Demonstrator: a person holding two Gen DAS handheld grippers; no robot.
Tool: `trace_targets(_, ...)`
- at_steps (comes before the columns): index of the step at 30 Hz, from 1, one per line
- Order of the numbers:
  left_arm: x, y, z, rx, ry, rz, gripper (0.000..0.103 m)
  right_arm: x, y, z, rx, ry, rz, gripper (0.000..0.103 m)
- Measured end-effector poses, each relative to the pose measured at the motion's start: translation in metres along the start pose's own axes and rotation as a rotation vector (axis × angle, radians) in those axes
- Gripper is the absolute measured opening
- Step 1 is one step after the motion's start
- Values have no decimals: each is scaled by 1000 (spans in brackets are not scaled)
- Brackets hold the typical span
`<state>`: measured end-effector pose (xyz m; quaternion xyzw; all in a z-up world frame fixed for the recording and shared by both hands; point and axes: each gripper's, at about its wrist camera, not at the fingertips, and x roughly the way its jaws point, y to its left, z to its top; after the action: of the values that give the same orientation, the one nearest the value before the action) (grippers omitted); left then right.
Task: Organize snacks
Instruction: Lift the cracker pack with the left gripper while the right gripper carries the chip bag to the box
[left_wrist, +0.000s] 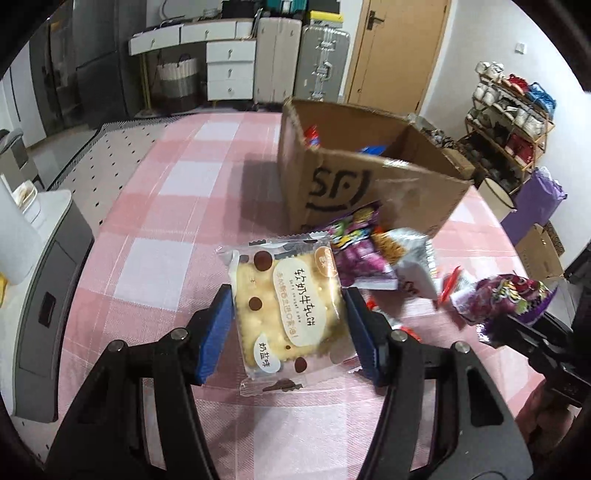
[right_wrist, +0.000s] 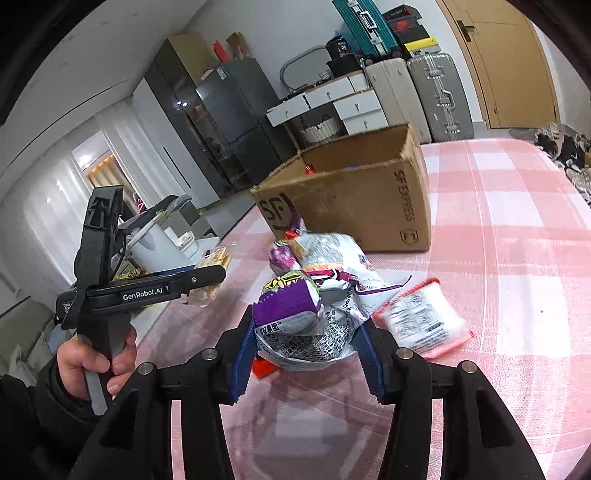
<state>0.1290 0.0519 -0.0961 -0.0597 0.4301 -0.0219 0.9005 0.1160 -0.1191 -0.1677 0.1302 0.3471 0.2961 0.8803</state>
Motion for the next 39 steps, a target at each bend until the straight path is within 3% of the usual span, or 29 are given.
trace_targets(9,-50,-26,17,64,-108,-51,58,-24,26,31,-76,-58,-8,50)
trace_targets(25,-157,-76,75,134,-322,-150,58,-79,83,141,-244,-218,-4,50)
trace_targets(33,-190,-89,113,135,-366,-187,58,-84,103,184,-299,-251,0,50)
trace_targets(39,-194,-86,144,103,-371,-189,58,-70,96,208,-278,-249,-20,50)
